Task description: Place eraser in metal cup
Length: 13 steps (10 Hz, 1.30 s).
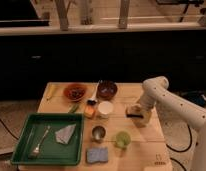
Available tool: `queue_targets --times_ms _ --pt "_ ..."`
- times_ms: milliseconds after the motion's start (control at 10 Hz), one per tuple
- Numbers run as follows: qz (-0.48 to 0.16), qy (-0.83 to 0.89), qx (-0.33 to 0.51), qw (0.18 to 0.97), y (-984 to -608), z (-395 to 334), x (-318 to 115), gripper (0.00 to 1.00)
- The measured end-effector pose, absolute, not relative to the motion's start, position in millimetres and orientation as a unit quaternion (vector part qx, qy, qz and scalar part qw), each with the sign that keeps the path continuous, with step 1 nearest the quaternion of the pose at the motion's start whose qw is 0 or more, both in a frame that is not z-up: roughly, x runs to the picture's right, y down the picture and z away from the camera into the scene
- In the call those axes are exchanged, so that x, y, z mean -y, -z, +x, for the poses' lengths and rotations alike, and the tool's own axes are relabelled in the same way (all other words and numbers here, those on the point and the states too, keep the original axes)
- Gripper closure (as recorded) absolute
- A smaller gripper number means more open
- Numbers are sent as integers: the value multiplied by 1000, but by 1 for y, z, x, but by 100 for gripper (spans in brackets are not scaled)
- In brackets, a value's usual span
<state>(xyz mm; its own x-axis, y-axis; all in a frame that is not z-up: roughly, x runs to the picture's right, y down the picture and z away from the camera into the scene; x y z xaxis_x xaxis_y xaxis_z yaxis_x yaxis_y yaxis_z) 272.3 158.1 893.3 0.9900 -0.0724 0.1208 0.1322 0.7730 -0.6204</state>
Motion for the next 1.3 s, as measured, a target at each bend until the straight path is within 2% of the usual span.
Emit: queue_targets --times_ms 1300 --pt "-328 71 65 940 -891 262 -152 22"
